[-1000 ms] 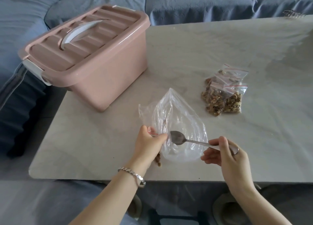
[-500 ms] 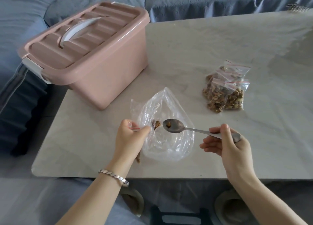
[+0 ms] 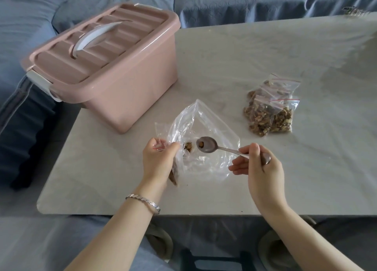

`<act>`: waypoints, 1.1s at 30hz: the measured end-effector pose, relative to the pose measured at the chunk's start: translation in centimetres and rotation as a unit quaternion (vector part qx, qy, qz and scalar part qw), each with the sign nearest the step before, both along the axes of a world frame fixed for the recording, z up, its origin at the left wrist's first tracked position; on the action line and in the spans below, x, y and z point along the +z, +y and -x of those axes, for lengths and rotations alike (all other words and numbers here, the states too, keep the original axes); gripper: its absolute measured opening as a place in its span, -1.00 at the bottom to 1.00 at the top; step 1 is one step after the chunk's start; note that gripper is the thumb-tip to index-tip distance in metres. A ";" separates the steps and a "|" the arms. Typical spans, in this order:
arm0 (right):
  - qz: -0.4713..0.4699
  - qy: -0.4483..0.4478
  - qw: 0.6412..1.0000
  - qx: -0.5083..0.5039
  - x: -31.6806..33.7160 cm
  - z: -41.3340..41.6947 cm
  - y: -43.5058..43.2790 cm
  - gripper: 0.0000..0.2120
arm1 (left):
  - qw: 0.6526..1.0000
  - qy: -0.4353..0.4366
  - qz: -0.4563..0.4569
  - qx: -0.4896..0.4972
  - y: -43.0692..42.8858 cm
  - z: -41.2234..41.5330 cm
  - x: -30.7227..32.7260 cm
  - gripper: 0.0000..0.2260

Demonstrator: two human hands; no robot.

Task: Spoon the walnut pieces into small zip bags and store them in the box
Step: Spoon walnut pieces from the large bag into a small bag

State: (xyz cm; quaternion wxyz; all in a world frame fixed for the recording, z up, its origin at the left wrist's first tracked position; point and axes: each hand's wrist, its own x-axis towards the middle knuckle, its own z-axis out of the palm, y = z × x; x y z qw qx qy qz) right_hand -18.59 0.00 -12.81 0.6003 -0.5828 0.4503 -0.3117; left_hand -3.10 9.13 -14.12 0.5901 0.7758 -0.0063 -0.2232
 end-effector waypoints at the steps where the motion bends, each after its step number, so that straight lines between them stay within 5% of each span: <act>1: -0.003 0.001 1.000 0.005 0.0 0.0 0.0 -0.71 | 1.000 -0.006 0.006 -0.003 0.1 -0.1 -0.1 -0.75; 16: 0.051 0.025 0.995 0.081 -1.3 -0.6 1.5 -0.76 | 0.994 -0.042 0.037 -0.097 0.2 0.1 -0.7 -0.73; 22: -0.098 -0.037 0.994 0.037 -2.7 -0.1 1.9 -0.74 | 0.986 -0.077 0.049 -0.137 -0.2 1.2 -1.0 -0.75; 28: -0.272 -0.128 0.954 -0.010 -2.7 0.9 0.8 -0.70 | 0.987 -0.061 0.065 -0.134 0.0 1.2 -1.0 -0.74; 33: -0.292 -0.135 0.947 -0.006 -2.8 2.0 0.0 -0.69 | 0.979 -0.086 0.038 -0.181 -0.2 1.2 -1.0 -0.76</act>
